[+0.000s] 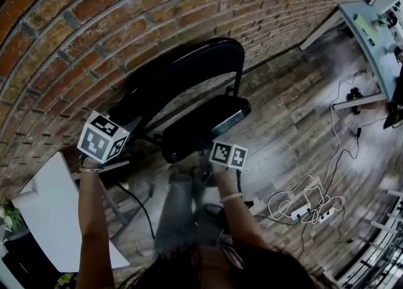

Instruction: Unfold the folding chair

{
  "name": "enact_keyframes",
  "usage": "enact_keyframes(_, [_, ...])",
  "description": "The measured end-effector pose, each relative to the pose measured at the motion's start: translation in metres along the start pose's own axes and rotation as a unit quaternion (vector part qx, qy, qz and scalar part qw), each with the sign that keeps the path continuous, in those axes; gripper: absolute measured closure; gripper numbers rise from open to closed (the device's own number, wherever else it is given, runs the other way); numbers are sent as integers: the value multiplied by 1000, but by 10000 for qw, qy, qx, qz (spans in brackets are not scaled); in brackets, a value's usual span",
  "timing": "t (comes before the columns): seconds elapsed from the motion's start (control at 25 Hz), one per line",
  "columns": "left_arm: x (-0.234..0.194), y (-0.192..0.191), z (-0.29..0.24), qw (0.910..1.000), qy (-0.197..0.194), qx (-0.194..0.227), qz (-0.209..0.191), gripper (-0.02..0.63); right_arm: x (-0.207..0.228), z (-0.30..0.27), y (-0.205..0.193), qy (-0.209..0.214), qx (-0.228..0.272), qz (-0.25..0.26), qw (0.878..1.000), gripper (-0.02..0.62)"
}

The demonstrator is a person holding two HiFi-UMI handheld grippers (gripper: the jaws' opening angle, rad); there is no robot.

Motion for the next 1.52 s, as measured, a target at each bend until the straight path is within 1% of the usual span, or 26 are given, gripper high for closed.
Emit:
enact_keyframes(0.36, [13,-10,-6,9998,-175,56,10,449,37,34,-36,38,-26,-259,9997,390])
enact_keyframes(0.72, [21,-11,-9,9996,-258,133,-54,449,55,47,-47,-23,67,-343,9994,380])
enact_keyframes(1.12, [29,-16,-13,9988,-415,219,-131,453,77,60,-64,-193,176,-402,9989,368])
enact_keyframes(1.52, [26,-18,-16,9985,-463,277,-112,453,85,63,-68,-165,274,-364,9988,367])
Point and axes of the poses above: the fingertips, and each gripper's own axes: z backward along the fingers, x to its right, y out of its top, the point moved 1 cm from there along z, backward along the fingers, and after that the axes turned 4 degrees about z, right-handed, at the moved point
